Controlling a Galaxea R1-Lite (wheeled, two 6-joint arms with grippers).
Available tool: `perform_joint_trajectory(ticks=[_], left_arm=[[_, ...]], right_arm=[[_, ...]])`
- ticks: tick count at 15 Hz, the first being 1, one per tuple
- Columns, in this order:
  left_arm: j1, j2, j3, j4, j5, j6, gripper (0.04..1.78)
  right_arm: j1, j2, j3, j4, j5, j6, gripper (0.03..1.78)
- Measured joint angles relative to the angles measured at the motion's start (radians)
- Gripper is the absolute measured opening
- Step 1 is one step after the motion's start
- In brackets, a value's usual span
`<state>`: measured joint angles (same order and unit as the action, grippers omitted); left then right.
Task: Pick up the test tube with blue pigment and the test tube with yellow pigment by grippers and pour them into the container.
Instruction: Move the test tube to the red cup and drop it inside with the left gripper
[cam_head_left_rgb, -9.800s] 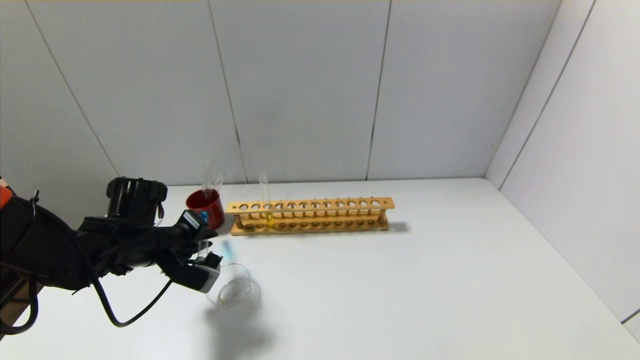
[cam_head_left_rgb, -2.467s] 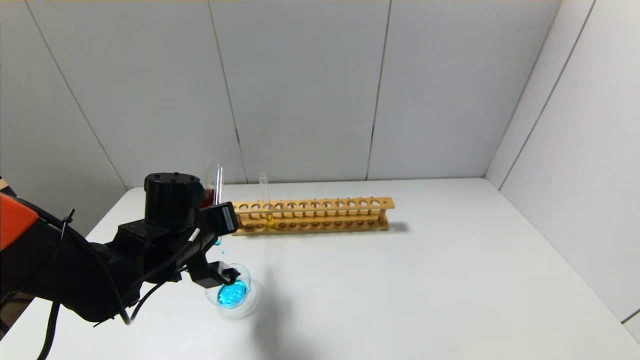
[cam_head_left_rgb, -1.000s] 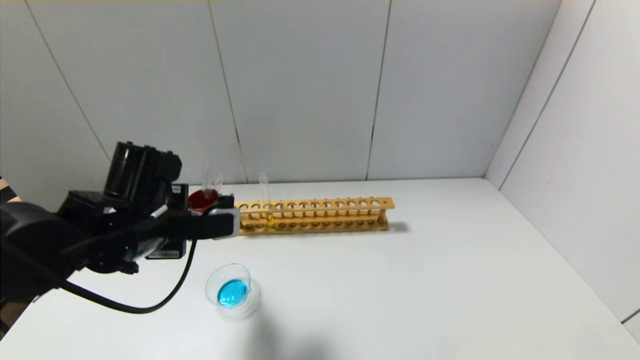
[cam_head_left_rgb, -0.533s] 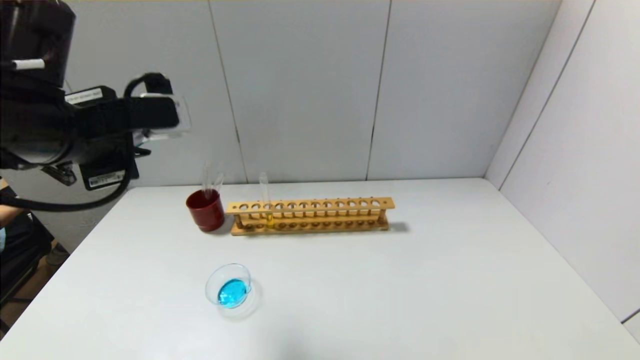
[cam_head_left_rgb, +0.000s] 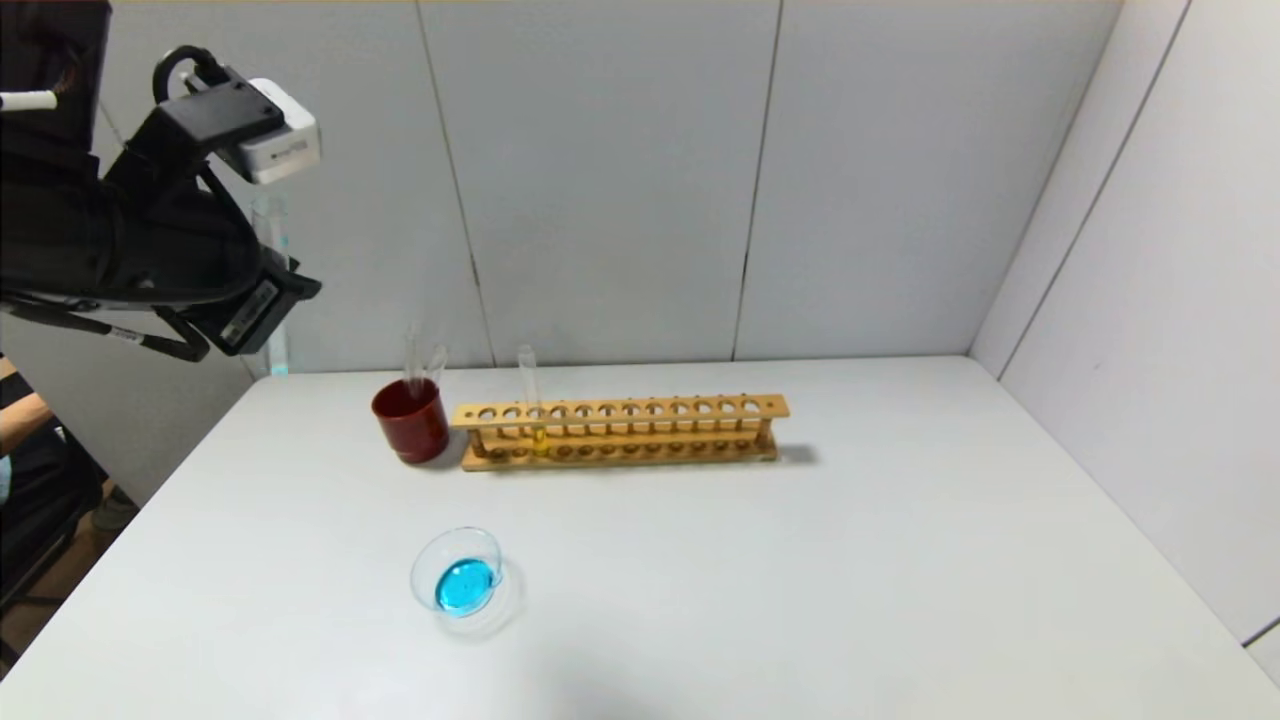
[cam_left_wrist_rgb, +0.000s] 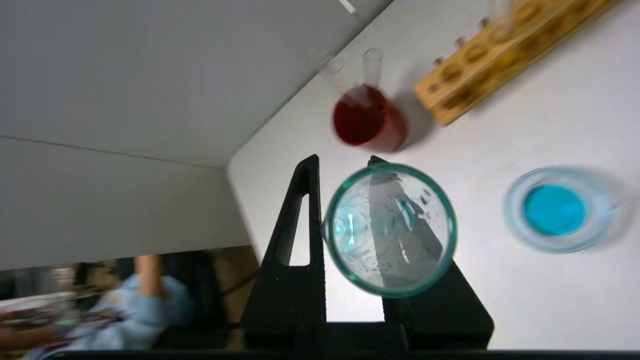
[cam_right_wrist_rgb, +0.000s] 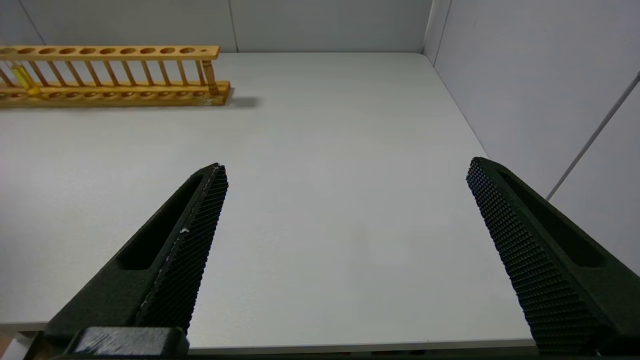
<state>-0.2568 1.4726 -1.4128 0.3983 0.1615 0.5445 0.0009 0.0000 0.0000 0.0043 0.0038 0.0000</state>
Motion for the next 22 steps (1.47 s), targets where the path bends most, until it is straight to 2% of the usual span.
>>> perform_joint_trajectory(ticks=[2, 4, 6, 9, 13, 17, 22], left_arm=[[0.036, -0.001, 0.0, -0.005, -0.077, -0.091, 0.34], [0.056, -0.004, 0.026, -0.057, -0.08, -0.102, 0.34], [0.059, -0.011, 0.068, -0.103, -0.036, -0.118, 0.34], [0.049, -0.015, 0.095, -0.113, 0.054, -0.263, 0.34], [0.046, 0.016, 0.11, -0.121, 0.057, -0.436, 0.34], [0.054, 0.092, 0.111, -0.286, 0.05, -0.603, 0.34], [0.109, 0.207, 0.101, -0.416, 0.051, -0.64, 0.34]], right_arm=[[0.0, 0.0, 0.0, 0.0, 0.0, 0.0, 1.75], [0.0, 0.0, 0.0, 0.0, 0.0, 0.0, 1.75], [0.0, 0.0, 0.0, 0.0, 0.0, 0.0, 1.75], [0.0, 0.0, 0.0, 0.0, 0.0, 0.0, 1.75], [0.0, 0.0, 0.0, 0.0, 0.0, 0.0, 1.75], [0.0, 0.0, 0.0, 0.0, 0.0, 0.0, 1.75], [0.001, 0.0, 0.0, 0.0, 0.0, 0.0, 1.75]])
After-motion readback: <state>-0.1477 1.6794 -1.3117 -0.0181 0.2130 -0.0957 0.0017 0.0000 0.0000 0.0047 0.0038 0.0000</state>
